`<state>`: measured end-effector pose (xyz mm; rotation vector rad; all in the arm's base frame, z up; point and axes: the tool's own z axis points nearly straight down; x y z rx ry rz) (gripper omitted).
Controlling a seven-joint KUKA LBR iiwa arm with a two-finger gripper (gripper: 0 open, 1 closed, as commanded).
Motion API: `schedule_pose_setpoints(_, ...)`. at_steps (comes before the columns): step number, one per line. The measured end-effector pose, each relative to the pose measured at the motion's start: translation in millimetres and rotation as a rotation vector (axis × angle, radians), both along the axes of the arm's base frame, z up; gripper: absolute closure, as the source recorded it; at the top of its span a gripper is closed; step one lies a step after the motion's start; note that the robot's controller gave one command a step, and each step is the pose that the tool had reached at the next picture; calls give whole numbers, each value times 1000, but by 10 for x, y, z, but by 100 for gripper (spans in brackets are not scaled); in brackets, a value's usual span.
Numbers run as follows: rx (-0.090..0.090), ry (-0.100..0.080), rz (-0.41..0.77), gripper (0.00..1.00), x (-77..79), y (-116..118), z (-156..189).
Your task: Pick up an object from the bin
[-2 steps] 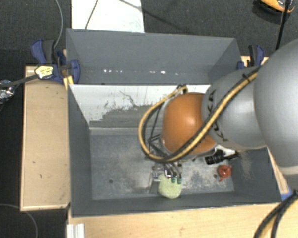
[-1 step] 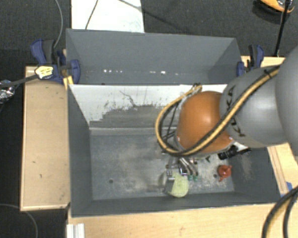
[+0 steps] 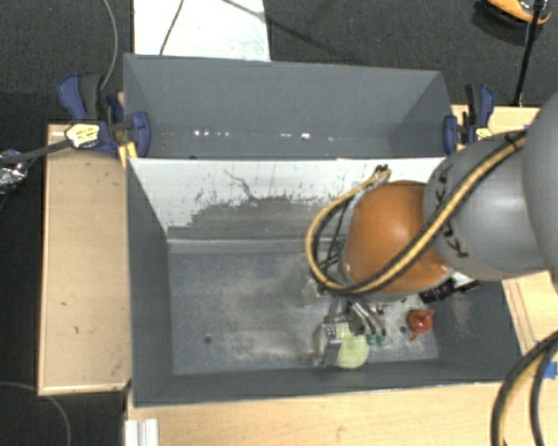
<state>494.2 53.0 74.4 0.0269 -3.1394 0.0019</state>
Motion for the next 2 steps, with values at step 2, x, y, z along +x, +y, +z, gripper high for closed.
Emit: schedule_pose_setpoints(2,3,-4,192,0,-65,-326,10)
